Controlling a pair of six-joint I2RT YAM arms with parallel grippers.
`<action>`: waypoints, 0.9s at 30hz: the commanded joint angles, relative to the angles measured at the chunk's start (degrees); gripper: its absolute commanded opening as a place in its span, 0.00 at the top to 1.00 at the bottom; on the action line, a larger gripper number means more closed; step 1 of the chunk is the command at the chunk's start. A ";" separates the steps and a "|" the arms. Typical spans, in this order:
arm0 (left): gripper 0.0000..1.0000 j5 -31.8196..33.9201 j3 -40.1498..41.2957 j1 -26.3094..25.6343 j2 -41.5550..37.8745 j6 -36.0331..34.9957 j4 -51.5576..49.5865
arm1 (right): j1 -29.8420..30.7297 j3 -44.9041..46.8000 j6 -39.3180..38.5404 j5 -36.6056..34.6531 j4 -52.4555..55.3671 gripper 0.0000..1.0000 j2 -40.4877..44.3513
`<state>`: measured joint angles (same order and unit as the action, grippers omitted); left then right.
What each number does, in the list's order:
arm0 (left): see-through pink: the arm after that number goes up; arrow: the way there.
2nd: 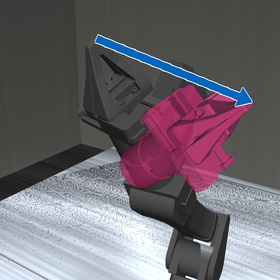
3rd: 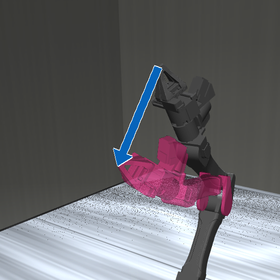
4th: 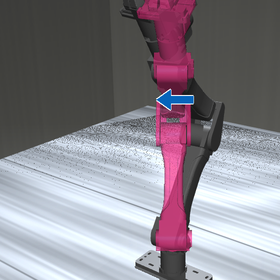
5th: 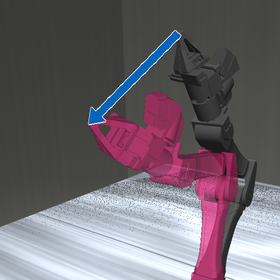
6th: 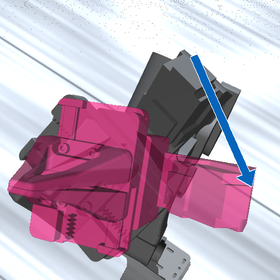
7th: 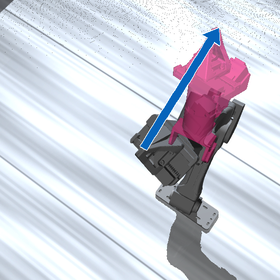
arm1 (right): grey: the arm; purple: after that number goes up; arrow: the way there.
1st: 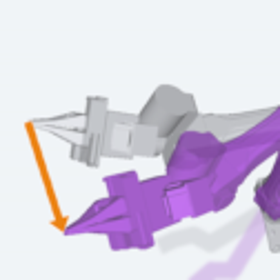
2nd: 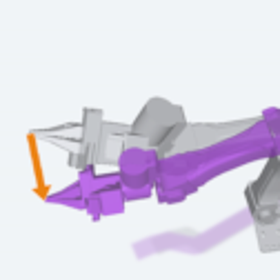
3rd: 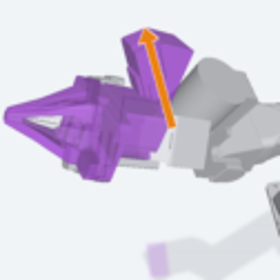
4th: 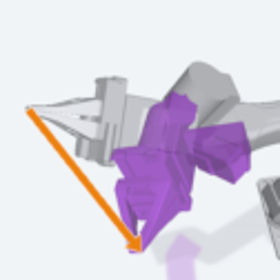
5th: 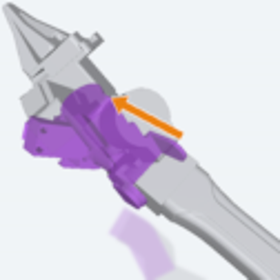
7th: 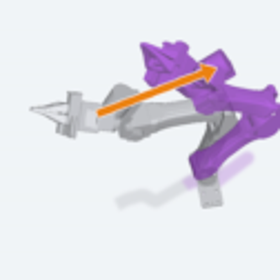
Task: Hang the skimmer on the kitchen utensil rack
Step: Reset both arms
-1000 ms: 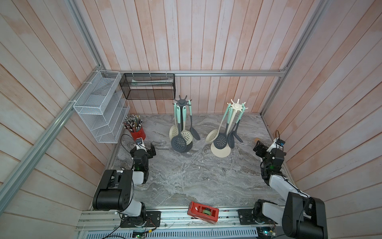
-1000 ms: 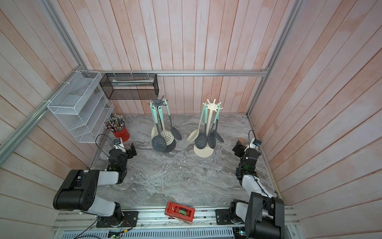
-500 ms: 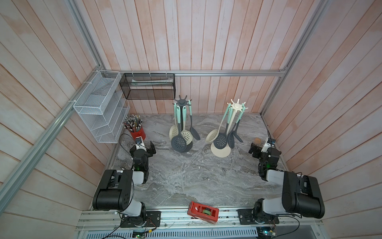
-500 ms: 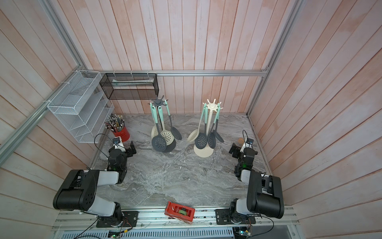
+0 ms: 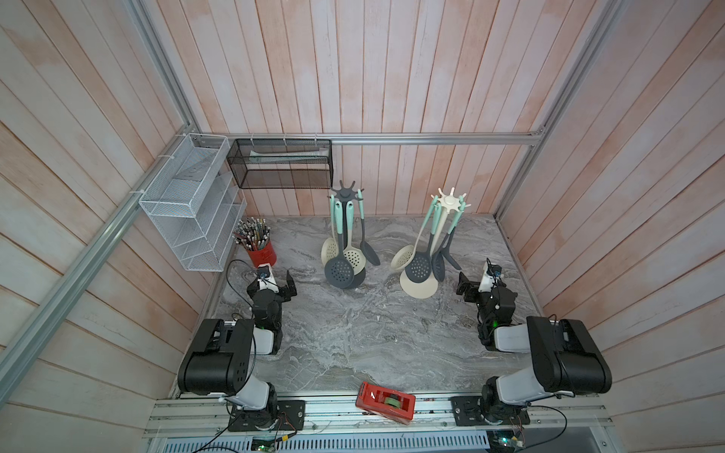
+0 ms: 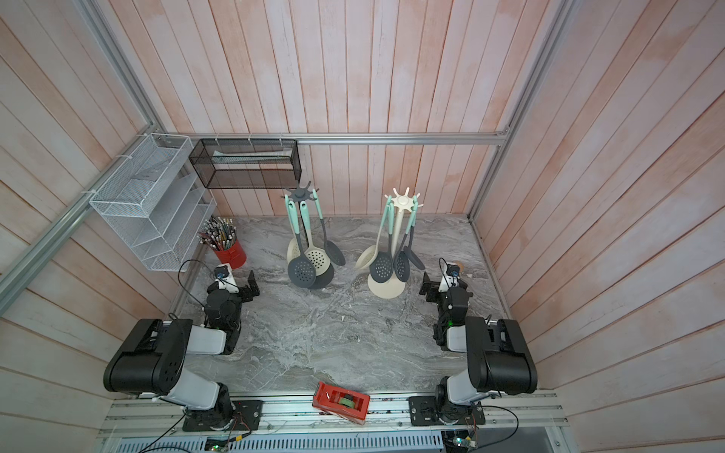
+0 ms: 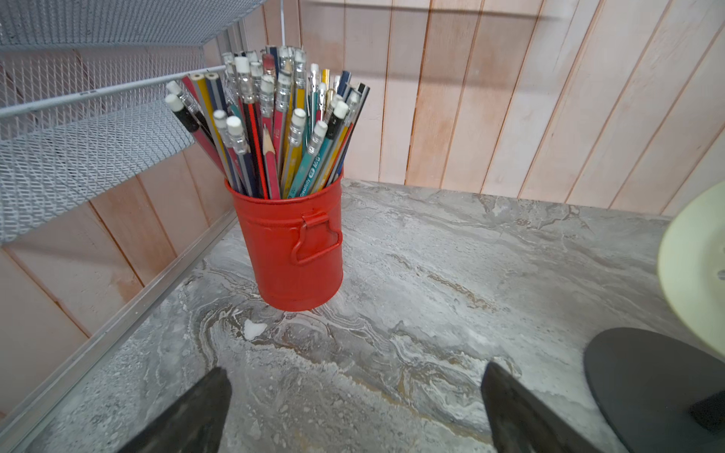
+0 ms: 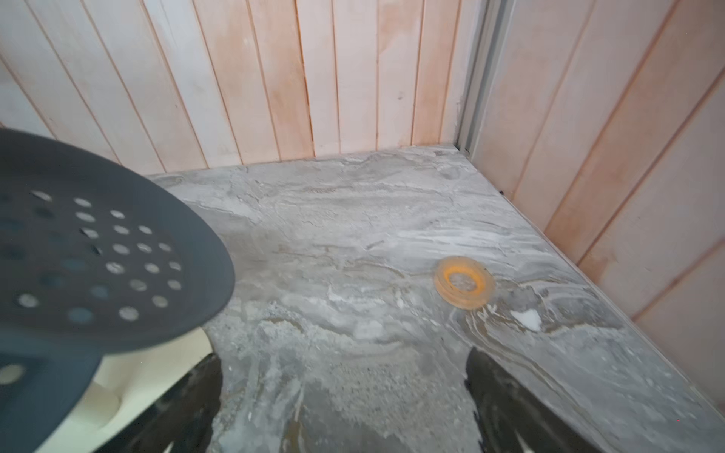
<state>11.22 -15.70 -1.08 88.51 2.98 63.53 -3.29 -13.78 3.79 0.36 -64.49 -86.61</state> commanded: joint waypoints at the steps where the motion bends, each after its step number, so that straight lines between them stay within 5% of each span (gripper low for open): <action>1: 0.00 -0.50 0.27 0.03 0.09 -0.49 2.29 | 0.51 -0.08 -1.07 -2.83 -4.72 0.02 -0.47; 27: 0.00 -0.50 0.00 0.03 -0.05 -0.43 1.75 | 1.23 -0.24 -1.78 -4.22 -4.24 0.02 -0.40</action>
<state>10.96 -15.73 -1.08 88.51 2.98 64.31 -2.28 -13.78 2.72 -3.16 -67.53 -86.70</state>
